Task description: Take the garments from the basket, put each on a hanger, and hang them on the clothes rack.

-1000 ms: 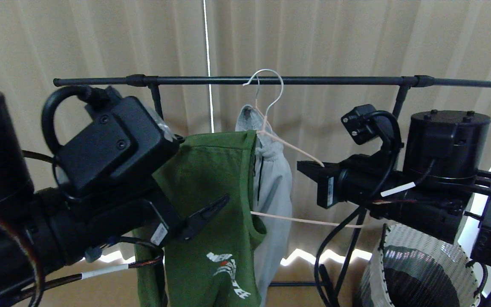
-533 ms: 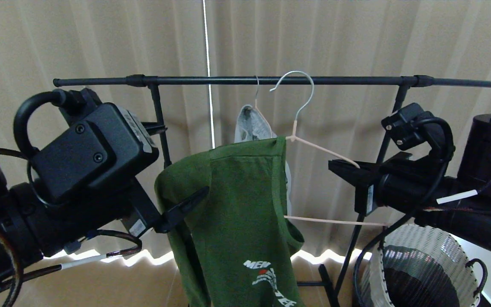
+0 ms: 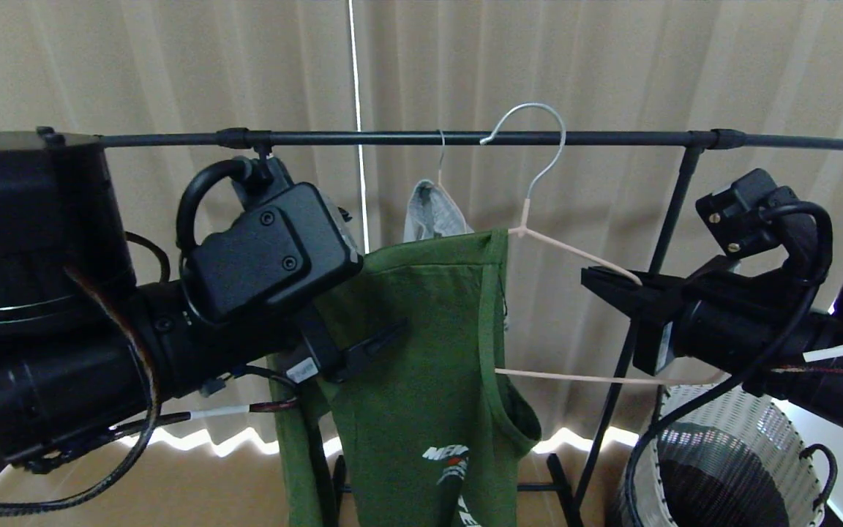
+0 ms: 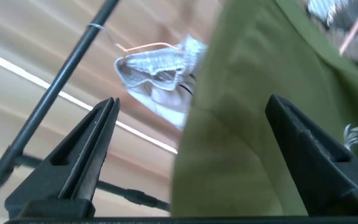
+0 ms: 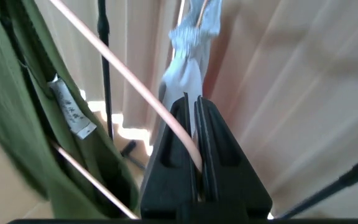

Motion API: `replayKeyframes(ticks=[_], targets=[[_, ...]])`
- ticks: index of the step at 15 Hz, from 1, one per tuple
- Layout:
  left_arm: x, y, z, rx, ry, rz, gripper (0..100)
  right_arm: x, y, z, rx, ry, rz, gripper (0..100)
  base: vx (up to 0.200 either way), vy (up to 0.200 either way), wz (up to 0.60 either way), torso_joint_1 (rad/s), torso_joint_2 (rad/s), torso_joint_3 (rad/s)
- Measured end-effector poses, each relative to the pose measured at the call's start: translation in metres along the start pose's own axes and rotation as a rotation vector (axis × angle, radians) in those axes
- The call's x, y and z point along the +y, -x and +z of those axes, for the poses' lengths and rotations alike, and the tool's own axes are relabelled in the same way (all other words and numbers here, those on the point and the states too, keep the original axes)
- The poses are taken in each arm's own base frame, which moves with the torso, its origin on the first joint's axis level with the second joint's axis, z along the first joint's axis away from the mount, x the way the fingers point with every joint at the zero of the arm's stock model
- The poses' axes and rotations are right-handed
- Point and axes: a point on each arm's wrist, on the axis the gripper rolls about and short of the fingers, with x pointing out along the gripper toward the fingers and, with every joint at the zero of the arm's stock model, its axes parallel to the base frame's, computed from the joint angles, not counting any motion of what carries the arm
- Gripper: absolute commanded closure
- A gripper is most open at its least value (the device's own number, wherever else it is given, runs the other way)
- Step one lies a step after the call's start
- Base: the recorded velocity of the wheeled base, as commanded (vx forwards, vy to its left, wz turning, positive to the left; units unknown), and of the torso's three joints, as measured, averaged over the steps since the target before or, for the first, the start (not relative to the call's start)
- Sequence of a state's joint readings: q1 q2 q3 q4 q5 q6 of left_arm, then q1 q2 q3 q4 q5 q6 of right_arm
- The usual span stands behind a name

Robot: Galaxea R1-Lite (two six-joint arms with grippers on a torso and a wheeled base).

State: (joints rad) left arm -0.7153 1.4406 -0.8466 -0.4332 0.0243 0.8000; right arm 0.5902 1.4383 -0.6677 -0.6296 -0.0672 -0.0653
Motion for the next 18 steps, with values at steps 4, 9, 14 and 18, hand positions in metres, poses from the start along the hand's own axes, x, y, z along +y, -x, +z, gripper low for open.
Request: replayKeyframes(ticks=[4,9,14,18], targets=[[0.003,-0.020,0.002,0.008,-0.003,0.001,0,0.002,0.002,-0.005,-0.005,0.034,0.048,100,0.000,0.000,0.00,0.000,0.00,0.000],[0.004,-0.029,-0.002,0.029,-0.002,0.002,0,0.008,0.003,-0.005,-0.035,0.037,0.091,100,0.000,0.000,0.00,0.000,0.00,0.000],[0.004,-0.030,-0.003,0.034,-0.001,0.002,100,0.010,0.004,-0.006,-0.034,0.037,0.106,100,0.000,0.000,0.00,0.000,0.00,0.000],[0.003,-0.030,-0.005,0.037,-0.001,-0.003,100,0.010,0.003,-0.006,-0.036,0.038,0.111,100,0.000,0.000,0.00,0.000,0.00,0.000]])
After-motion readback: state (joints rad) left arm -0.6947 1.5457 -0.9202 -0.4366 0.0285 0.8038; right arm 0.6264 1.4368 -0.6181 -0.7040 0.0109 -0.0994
